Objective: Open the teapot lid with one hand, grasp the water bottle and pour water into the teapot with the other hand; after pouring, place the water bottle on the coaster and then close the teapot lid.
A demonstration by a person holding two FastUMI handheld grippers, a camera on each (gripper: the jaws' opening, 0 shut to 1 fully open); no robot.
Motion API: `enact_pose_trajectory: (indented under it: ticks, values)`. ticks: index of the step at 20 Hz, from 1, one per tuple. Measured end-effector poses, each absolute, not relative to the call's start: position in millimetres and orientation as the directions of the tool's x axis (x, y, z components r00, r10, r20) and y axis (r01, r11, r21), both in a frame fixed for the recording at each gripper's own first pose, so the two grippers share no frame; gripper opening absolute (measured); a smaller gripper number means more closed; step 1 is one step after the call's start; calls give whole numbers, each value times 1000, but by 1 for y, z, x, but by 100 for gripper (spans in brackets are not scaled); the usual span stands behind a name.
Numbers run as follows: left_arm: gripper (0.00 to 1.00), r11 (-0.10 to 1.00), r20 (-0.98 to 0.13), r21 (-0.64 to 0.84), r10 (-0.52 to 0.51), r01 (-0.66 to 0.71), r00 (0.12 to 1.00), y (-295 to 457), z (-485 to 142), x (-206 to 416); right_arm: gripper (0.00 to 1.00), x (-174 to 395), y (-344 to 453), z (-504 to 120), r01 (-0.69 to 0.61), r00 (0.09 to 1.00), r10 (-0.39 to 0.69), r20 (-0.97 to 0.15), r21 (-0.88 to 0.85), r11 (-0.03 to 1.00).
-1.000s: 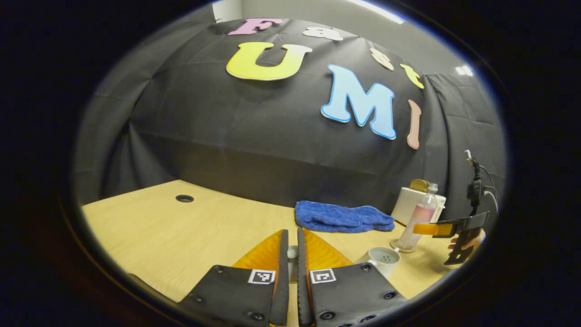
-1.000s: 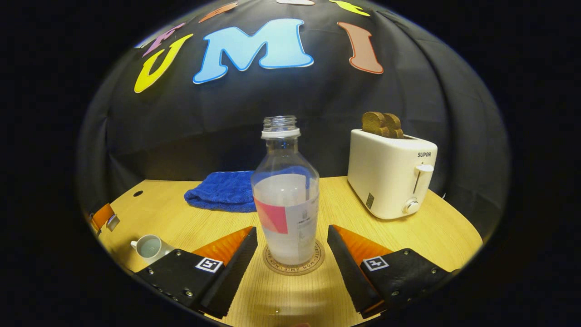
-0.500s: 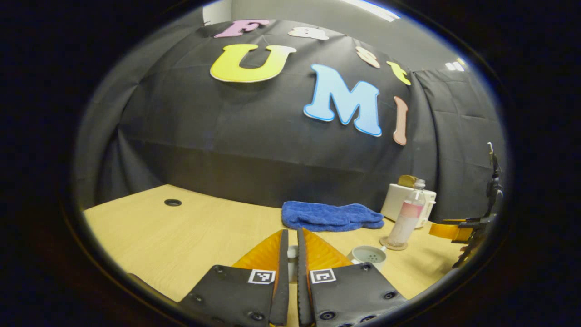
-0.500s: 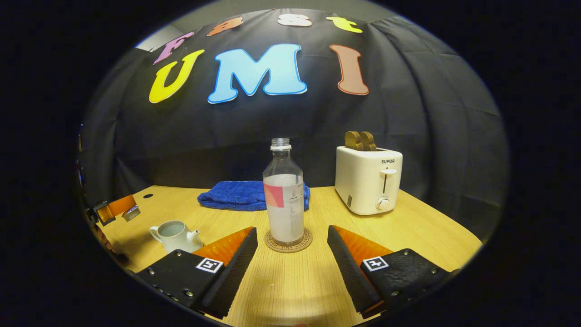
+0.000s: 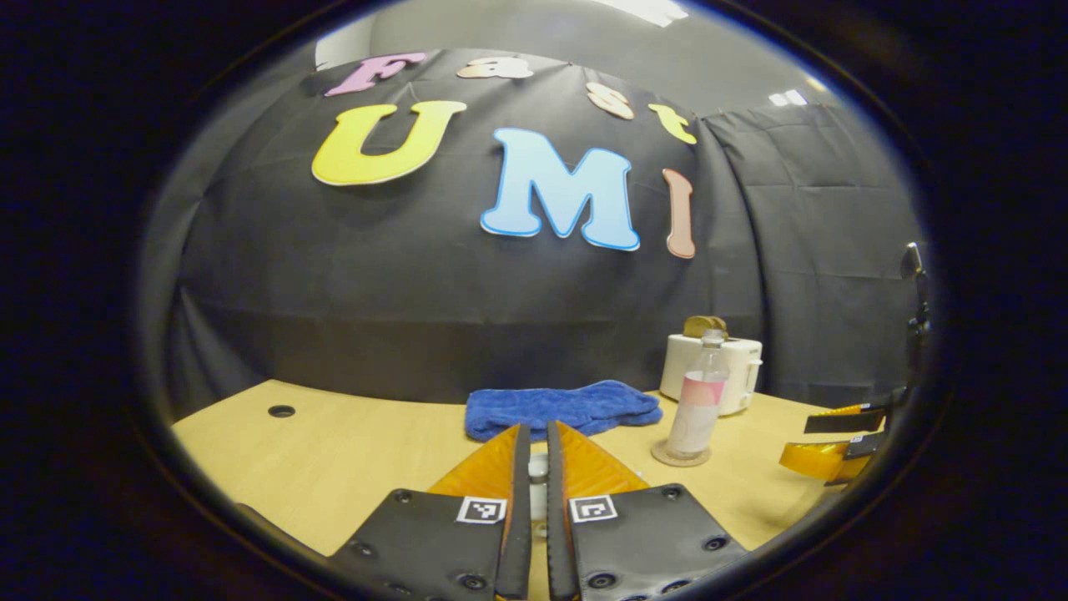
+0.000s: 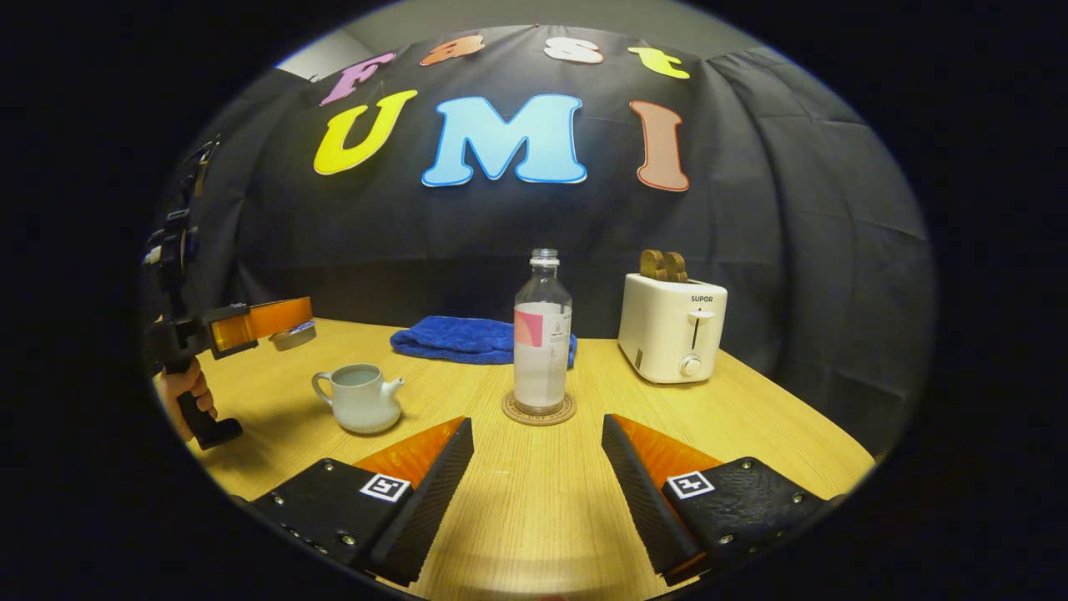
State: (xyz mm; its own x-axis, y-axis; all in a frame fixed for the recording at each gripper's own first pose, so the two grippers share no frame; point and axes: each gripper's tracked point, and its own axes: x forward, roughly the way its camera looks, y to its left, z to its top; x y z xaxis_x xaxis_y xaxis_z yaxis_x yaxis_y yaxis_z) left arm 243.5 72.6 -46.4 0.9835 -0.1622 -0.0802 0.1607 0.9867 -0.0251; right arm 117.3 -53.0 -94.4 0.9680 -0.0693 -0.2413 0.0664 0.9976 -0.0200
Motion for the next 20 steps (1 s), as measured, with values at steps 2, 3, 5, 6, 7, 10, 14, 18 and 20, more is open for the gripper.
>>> enact_pose_trajectory:
  ticks: [2,3,5,6,7,10,14,18,20]
  values:
    - [14,985,-102,-24,-171,169,980,55,-53,248,96,112,-50,-88,50,977,-45,-209,15,999]
    - [17,985,-110,-24,-172,171,979,49,-56,252,96,111,-52,-85,50,979,-46,-199,19,999]
    - [17,987,-119,-16,-163,162,980,42,-62,258,96,110,-57,-80,54,982,-50,-181,17,998]
    - [17,987,-124,-9,-158,158,980,39,-67,261,96,109,-56,-79,51,984,-45,-174,29,998]
    - [17,988,-131,1,-152,154,980,37,-71,265,96,110,-53,-79,39,984,-31,-173,46,998]
    - [17,988,-148,33,-143,149,979,30,-83,274,96,111,-46,-82,16,984,-5,-180,60,998]
    - [17,987,-170,58,-139,150,976,24,-95,281,96,112,-43,-83,4,983,7,-184,57,998]
    - [17,988,-178,52,-135,146,975,26,-100,282,96,113,-39,-85,-8,982,20,-189,61,998]
    - [17,989,-181,47,-129,140,975,26,-102,282,96,115,-38,-88,-12,980,24,-198,60,998]
